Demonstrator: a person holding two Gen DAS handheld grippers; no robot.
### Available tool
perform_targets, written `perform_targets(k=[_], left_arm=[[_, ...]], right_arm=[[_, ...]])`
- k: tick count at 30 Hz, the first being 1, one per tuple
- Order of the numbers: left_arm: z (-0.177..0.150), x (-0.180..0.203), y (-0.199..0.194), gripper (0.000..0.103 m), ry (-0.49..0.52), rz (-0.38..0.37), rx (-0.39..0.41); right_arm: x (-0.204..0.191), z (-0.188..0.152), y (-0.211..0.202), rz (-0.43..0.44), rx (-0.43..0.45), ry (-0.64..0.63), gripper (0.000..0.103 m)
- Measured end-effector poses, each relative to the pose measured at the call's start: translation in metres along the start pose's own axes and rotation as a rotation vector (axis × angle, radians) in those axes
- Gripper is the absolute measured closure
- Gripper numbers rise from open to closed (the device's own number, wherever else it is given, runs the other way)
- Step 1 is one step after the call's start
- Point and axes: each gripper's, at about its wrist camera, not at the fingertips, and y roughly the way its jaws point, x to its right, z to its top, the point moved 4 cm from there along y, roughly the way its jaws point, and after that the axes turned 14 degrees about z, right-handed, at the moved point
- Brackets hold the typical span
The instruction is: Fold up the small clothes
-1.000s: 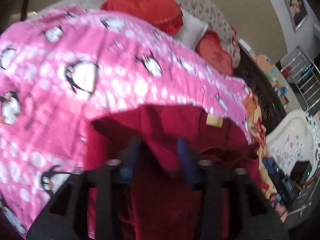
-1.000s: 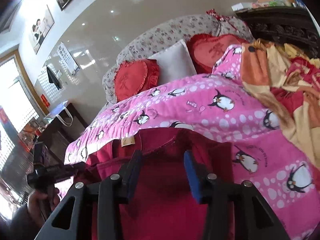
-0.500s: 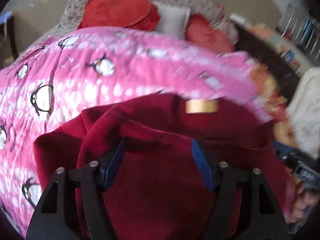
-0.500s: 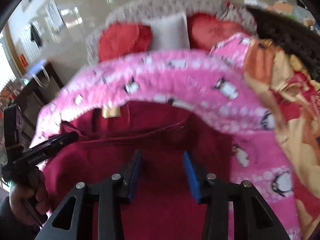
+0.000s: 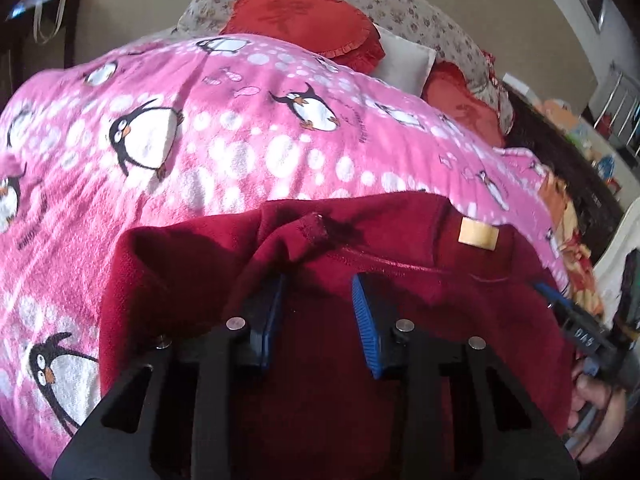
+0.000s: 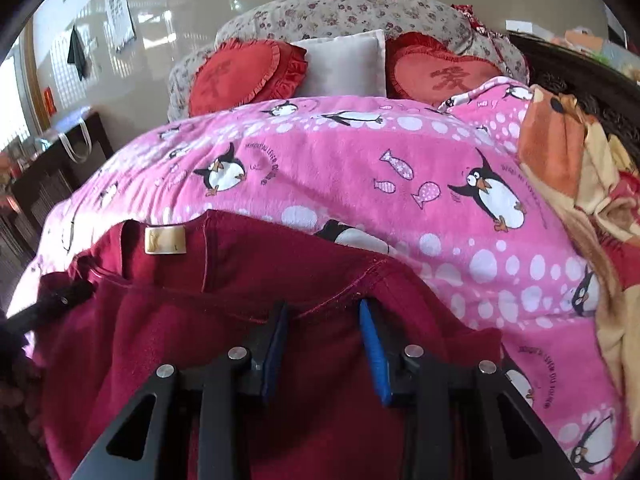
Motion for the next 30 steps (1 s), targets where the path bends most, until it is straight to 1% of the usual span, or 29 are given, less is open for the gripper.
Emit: perform_targets(k=[2, 3, 4, 5, 6, 7, 8, 9, 10, 12, 13, 14, 15, 16, 17, 18, 19, 20, 21, 23, 26, 29, 30], left_arm=[[0.001, 0.003, 0.000, 0.068, 0.005, 0.000, -0.005], [0.002, 0.005, 0.000, 0.065, 0.007, -0.001, -0.009], [0.002, 0.008, 0.001, 0.061, 0.017, -0.008, -0.017], [0.003, 0.011, 0.001, 0.051, 0.032, -0.027, -0.027], [0.005, 0.016, -0.003, 0.050, 0.061, -0.037, -0.054], [0.008, 0.019, -0.008, 0.050, 0.069, -0.024, -0.070], [0.009, 0.022, -0.021, 0.049, 0.063, -0.018, -0.078], [0.008, 0.025, -0.032, 0.049, 0.057, -0.025, -0.067], [0.006, 0.030, -0.049, 0.049, 0.062, -0.039, -0.035], [-0.006, 0.044, -0.076, 0.036, 0.101, -0.055, 0.027], [-0.014, 0.051, -0.084, 0.034, 0.130, -0.051, 0.056], [-0.023, 0.057, -0.087, 0.032, 0.164, -0.037, 0.084], [-0.033, 0.061, -0.083, 0.031, 0.196, -0.006, 0.098], [-0.042, 0.061, -0.070, 0.031, 0.211, 0.029, 0.074], [-0.053, 0.057, -0.053, 0.031, 0.214, 0.059, 0.019], [-0.061, 0.054, -0.046, 0.031, 0.216, 0.053, 0.039], [-0.061, 0.055, -0.049, 0.031, 0.215, 0.047, 0.062], [-0.061, 0.057, -0.049, 0.031, 0.216, 0.056, 0.058], [-0.062, 0.059, -0.047, 0.029, 0.226, 0.069, 0.057], [-0.062, 0.062, -0.045, 0.027, 0.239, 0.079, 0.061], [-0.062, 0.068, -0.046, 0.026, 0.242, 0.078, 0.061], [-0.061, 0.069, -0.044, 0.024, 0.245, 0.078, 0.057], [-0.060, 0.062, -0.046, 0.024, 0.247, 0.077, 0.056]], right_arm=[[-0.004, 0.001, 0.000, -0.009, -0.001, -0.012, 0.068], [-0.005, 0.001, -0.001, -0.006, -0.002, -0.017, 0.065], [-0.007, 0.002, -0.004, 0.007, -0.004, -0.018, 0.065], [-0.009, 0.005, -0.008, 0.011, -0.005, -0.014, 0.067], [-0.010, 0.007, -0.015, 0.006, 0.000, -0.005, 0.067], [-0.015, 0.011, -0.027, -0.011, 0.017, 0.008, 0.067], [-0.024, 0.015, -0.046, -0.036, 0.061, 0.007, 0.066], [-0.031, 0.016, -0.059, -0.042, 0.094, -0.001, 0.066], [-0.042, 0.017, -0.072, -0.030, 0.118, -0.008, 0.065], [-0.064, 0.010, -0.081, 0.009, 0.110, -0.017, 0.065], [-0.078, 0.003, -0.077, 0.018, 0.073, -0.036, 0.065], [-0.086, -0.002, -0.071, 0.006, 0.046, -0.055, 0.065], [-0.091, -0.007, -0.064, -0.011, 0.025, -0.074, 0.065], [-0.095, -0.013, -0.054, -0.026, 0.003, -0.093, 0.065], [-0.095, -0.019, -0.038, -0.040, -0.031, -0.100, 0.065], [-0.089, -0.026, -0.020, -0.059, -0.072, -0.093, 0.064], [-0.080, -0.035, -0.006, -0.068, -0.093, -0.083, 0.062], [-0.075, -0.040, -0.004, -0.047, -0.037, -0.092, 0.060], [-0.074, -0.041, -0.005, -0.034, -0.015, -0.093, 0.060], [-0.077, -0.043, -0.005, -0.043, -0.008, -0.104, 0.059], [-0.082, -0.044, -0.005, -0.074, 0.003, -0.133, 0.058], [-0.079, -0.042, -0.004, -0.062, 0.003, -0.130, 0.055], [-0.077, -0.042, -0.005, -0.051, 0.003, -0.126, 0.053]])
